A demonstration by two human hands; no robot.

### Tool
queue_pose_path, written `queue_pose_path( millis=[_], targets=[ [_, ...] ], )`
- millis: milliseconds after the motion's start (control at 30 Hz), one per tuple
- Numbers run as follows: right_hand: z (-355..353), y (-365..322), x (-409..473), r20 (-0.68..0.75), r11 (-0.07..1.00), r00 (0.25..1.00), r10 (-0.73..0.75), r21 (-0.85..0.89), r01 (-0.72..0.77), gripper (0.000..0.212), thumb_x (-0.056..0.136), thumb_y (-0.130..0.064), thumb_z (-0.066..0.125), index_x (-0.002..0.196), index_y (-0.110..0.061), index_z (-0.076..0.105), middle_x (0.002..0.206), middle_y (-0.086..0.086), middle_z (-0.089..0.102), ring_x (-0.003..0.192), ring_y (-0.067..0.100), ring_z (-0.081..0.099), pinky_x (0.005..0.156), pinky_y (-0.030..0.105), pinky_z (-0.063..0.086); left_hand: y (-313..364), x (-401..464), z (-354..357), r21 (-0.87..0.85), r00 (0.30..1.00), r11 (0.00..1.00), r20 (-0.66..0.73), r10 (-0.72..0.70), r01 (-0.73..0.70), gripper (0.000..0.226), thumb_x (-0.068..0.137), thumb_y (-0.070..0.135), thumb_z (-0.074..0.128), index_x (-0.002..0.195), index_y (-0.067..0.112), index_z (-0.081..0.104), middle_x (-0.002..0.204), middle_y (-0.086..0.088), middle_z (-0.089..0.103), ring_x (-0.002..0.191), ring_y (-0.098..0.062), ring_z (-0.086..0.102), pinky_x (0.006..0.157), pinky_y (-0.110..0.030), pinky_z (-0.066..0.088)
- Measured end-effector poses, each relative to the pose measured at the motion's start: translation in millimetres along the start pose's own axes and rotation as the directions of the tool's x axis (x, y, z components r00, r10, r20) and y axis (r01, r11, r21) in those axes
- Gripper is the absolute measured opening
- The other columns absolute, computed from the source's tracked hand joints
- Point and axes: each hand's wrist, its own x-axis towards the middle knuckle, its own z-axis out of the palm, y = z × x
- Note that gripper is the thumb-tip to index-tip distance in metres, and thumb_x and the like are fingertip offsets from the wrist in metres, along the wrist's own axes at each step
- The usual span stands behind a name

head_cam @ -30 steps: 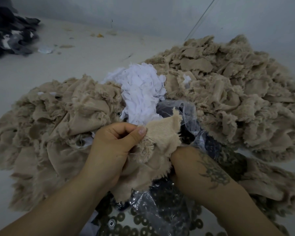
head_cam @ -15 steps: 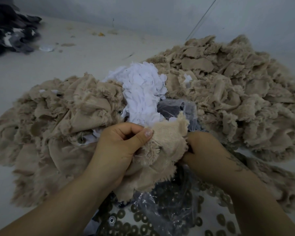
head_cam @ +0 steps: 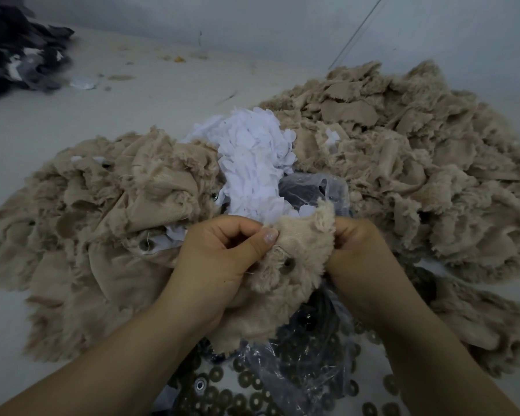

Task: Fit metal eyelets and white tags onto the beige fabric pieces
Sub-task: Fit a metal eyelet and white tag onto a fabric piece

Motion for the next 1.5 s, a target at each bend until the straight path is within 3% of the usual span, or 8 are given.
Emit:
queue_pose_path(
  millis=[500,600,667,733,800,933,1267,1500],
  targets=[
    [9.3,14.3,0.7,-0.036,0.924,0.968,-0.249,-0.307,0.226,0.011,0.079,0.003,0.077,0.078,-0.007,0.079,0.082,0.003,0.077,0.077,0.018,0.073,0.069,0.038,0.061,-8.8,1.6,-2.4,0.252,0.993,0.963,-0.039,0.108,-0.094,0.016,0.080,0.010,0.079,0.068,0.019,0.073,0.060,-0.004,0.068,0.054,-0.009,0.059,0.051,-0.021,0.047],
    [8.9,10.8,-0.1,-0.066,0.967,0.986,-0.152,-0.215,0.135,0.031,0.078,-0.020,0.065,0.053,-0.003,0.057,0.050,0.006,0.056,0.044,0.025,0.050,0.042,0.036,0.042,-6.8,1.5,-1.1,0.315,0.985,0.937,-0.039,0.169,-0.148,0.011,0.077,0.018,0.079,0.069,0.018,0.072,0.060,-0.004,0.067,0.053,-0.009,0.058,0.050,-0.022,0.047],
    [9.1,7.4,-1.6,-0.066,0.988,0.991,-0.118,-0.107,0.110,0.051,0.075,-0.042,0.060,0.052,0.001,0.044,0.048,0.021,0.038,0.043,0.032,0.032,0.043,0.040,0.031,-5.9,0.8,0.1,0.348,0.981,0.923,-0.042,0.192,-0.166,0.010,0.074,0.024,0.076,0.070,0.017,0.071,0.061,-0.005,0.067,0.053,-0.011,0.058,0.050,-0.024,0.047],
    [10.7,6.6,-3.7,-0.063,0.985,0.988,-0.143,-0.104,0.136,0.060,0.081,-0.049,0.067,0.056,0.005,0.052,0.052,0.027,0.047,0.045,0.031,0.044,0.044,0.043,0.040,-5.5,-0.4,1.2,0.355,0.981,0.920,-0.036,0.190,-0.165,0.013,0.073,0.026,0.076,0.069,0.015,0.070,0.060,-0.005,0.066,0.053,-0.011,0.057,0.049,-0.025,0.046],
    [11.9,8.8,-3.0,-0.083,0.989,0.988,-0.128,-0.084,0.121,0.039,0.085,-0.035,0.076,0.067,0.000,0.070,0.063,0.021,0.067,0.060,0.034,0.068,0.057,0.050,0.058,-5.3,-1.6,1.6,0.357,0.983,0.919,-0.012,0.182,-0.166,0.013,0.075,0.022,0.078,0.068,0.015,0.070,0.060,-0.006,0.066,0.052,-0.012,0.056,0.049,-0.026,0.046],
    [9.4,13.4,-1.9,-0.108,0.999,0.994,0.033,0.040,-0.029,0.010,0.084,-0.017,0.077,0.085,-0.008,0.079,0.084,0.014,0.077,0.081,0.033,0.075,0.077,0.058,0.059,-4.4,0.0,-0.9,0.279,0.994,0.954,0.012,0.107,-0.106,0.013,0.081,0.007,0.079,0.070,0.014,0.073,0.063,-0.007,0.069,0.054,-0.010,0.060,0.051,-0.021,0.047],
    [19.6,13.8,-3.8,-0.243,0.995,0.966,-0.089,-0.055,0.078,0.006,0.083,-0.005,0.077,0.079,-0.010,0.079,0.074,0.008,0.076,0.071,0.030,0.074,0.064,0.045,0.063,-1.6,-1.3,2.2,0.140,0.998,0.989,-0.053,0.045,-0.037,0.025,0.082,-0.001,0.074,0.064,0.016,0.073,0.056,-0.005,0.063,0.048,-0.009,0.054,0.048,-0.021,0.044],
    [20.9,15.8,-4.9,-0.265,0.998,0.962,-0.067,-0.006,0.068,0.007,0.085,-0.003,0.074,0.079,-0.006,0.077,0.077,0.016,0.075,0.076,0.040,0.072,0.069,0.057,0.059,-0.4,-3.4,3.1,0.277,0.987,0.949,-0.019,0.162,-0.151,0.019,0.082,0.001,0.075,0.067,0.011,0.071,0.058,-0.007,0.064,0.051,-0.009,0.054,0.050,-0.021,0.045]
  ],
)
